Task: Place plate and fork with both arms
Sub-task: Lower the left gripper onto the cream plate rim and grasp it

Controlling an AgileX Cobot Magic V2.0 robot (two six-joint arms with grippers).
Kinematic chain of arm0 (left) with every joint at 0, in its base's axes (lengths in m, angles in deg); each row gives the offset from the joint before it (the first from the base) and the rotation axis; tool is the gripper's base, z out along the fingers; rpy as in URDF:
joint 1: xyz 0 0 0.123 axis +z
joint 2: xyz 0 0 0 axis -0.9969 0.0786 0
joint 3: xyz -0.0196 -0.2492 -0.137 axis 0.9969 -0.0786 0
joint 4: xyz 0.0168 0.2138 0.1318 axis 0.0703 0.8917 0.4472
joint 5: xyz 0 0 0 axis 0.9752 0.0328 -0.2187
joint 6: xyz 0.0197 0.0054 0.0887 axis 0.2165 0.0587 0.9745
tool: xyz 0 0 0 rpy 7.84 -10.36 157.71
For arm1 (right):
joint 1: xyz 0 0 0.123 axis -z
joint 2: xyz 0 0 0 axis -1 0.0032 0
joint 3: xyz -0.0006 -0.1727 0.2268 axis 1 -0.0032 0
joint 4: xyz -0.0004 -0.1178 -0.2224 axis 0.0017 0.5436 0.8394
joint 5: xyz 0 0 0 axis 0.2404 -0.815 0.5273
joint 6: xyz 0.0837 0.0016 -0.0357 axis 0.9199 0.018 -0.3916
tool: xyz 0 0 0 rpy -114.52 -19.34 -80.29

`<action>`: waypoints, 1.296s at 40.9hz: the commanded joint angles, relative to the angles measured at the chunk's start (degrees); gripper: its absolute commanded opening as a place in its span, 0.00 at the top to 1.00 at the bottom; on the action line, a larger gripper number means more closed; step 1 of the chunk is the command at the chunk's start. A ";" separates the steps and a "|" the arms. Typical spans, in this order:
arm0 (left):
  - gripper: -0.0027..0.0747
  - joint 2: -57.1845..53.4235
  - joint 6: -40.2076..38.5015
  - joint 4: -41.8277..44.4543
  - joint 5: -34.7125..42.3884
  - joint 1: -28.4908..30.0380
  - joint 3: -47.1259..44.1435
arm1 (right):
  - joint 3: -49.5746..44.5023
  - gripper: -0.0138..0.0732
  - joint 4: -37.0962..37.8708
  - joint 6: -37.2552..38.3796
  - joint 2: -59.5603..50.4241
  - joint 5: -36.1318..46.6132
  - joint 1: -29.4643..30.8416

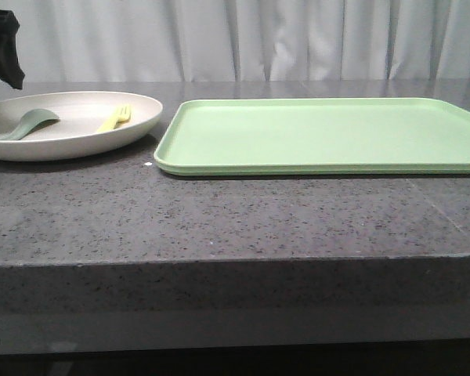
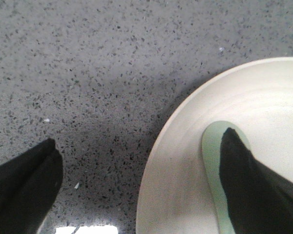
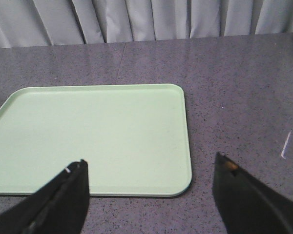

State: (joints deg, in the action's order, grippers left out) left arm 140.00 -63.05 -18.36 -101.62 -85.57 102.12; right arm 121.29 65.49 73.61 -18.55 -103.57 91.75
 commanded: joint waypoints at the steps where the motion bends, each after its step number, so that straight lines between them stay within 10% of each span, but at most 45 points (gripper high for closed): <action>1: 0.15 -1.28 0.10 -0.18 2.70 -0.73 2.07 | 1.90 0.20 -0.32 -0.37 0.73 3.89 0.12; 14: 0.19 0.50 0.10 -0.18 3.95 -0.72 2.07 | 1.90 0.20 -0.27 -0.37 0.73 3.90 0.12; 46: 0.95 0.60 0.10 -0.18 3.95 -0.72 2.07 | 1.90 0.20 -0.27 -0.37 0.73 3.90 0.12; 53: 0.99 0.60 0.10 -0.18 3.83 -0.62 2.07 | 1.90 0.20 -0.27 -0.37 0.73 3.90 0.12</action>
State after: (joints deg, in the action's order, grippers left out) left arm 143.28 -62.70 -18.15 -100.65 -86.03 102.27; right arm 121.29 65.49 73.61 -18.55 -103.57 91.75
